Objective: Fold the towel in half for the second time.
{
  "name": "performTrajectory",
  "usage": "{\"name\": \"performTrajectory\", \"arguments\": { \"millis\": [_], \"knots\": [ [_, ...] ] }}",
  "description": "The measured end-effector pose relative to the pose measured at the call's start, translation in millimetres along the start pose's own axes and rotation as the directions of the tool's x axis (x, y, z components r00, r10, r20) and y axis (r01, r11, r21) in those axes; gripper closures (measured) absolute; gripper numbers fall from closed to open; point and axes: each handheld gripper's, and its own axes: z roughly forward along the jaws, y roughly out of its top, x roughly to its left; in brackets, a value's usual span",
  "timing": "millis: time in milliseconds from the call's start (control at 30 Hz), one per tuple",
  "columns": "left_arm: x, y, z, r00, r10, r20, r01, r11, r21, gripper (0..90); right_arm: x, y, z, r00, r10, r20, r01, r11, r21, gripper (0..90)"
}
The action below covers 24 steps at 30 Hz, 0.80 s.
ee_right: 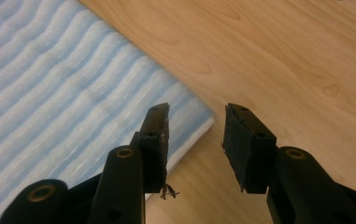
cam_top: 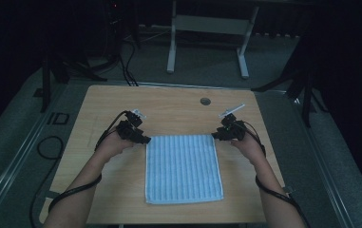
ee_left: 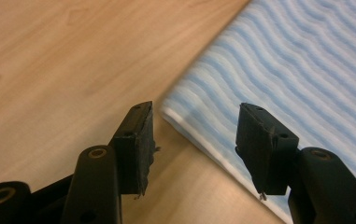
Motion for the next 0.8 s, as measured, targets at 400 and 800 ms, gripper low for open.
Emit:
{"name": "performTrajectory", "arguments": {
  "millis": [400, 800],
  "knots": [
    [4.6, 14.7, 30.4, 0.9999, -0.004, 0.015, 0.004, 0.9989, 0.048, 46.5, -7.6, 10.3, 38.0, 0.9991, 0.043, -0.002, -0.042, 0.995, 0.095, 60.5],
    [14.4, 7.0, 41.6, 0.9971, -0.025, 0.072, 0.02, 0.9971, 0.074, 63.6, -9.2, 5.9, 56.9, 0.9964, 0.067, -0.052, -0.058, 0.986, 0.155, 79.6]
  ]
}}
